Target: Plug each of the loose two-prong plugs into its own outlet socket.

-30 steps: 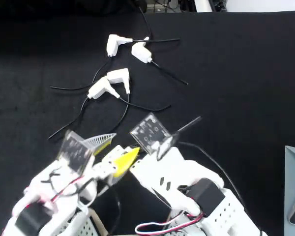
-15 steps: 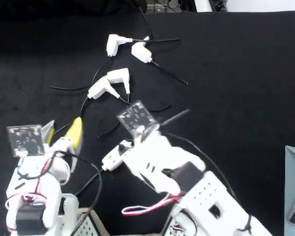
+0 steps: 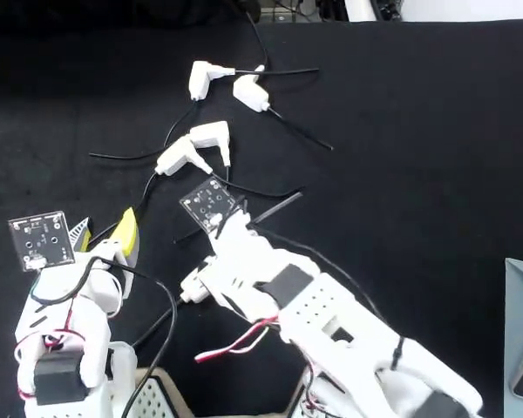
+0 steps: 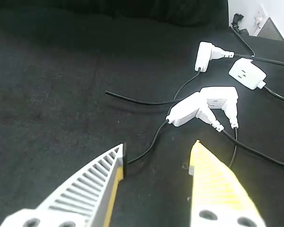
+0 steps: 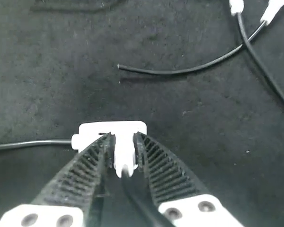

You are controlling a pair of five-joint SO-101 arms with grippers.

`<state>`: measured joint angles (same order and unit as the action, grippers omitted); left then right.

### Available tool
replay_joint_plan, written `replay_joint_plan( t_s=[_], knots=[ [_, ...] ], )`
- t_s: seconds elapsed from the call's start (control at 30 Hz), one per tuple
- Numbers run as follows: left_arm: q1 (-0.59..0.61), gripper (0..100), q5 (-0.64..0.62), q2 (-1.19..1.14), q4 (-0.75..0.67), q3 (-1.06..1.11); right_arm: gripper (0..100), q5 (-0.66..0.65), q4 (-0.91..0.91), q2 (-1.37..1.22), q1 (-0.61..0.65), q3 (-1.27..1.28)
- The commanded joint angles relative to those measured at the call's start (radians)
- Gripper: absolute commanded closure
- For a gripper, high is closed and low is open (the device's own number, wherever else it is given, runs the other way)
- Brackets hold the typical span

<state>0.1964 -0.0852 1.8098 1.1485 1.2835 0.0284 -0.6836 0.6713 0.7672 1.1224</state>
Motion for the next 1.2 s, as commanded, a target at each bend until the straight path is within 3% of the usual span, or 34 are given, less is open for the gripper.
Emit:
replay_joint_plan(
  t_s=[0.0, 0.33, 0.53, 0.97, 1.17],
  knots=[
    [0.008, 78, -0.006, 0.005, -0.021, -0.005, 98.7, 0.009, 0.032, -0.038, 0.011, -0.007],
    [0.008, 78, -0.002, 0.005, -0.021, -0.004, 98.7, 0.009, 0.04, -0.079, 0.003, -0.007],
    [0.008, 78, 0.0, 0.005, -0.021, 0.002, 98.7, 0.009, 0.04, -0.079, -0.075, -0.005],
    [0.008, 78, -0.002, 0.005, -0.021, 0.004, 98.7, 0.025, 0.038, -0.087, -0.054, 0.039],
    [0.001, 77, 0.0, 0.005, -0.023, 0.004, 98.7, 0.026, 0.044, -0.214, -0.054, 0.027]
  ],
)
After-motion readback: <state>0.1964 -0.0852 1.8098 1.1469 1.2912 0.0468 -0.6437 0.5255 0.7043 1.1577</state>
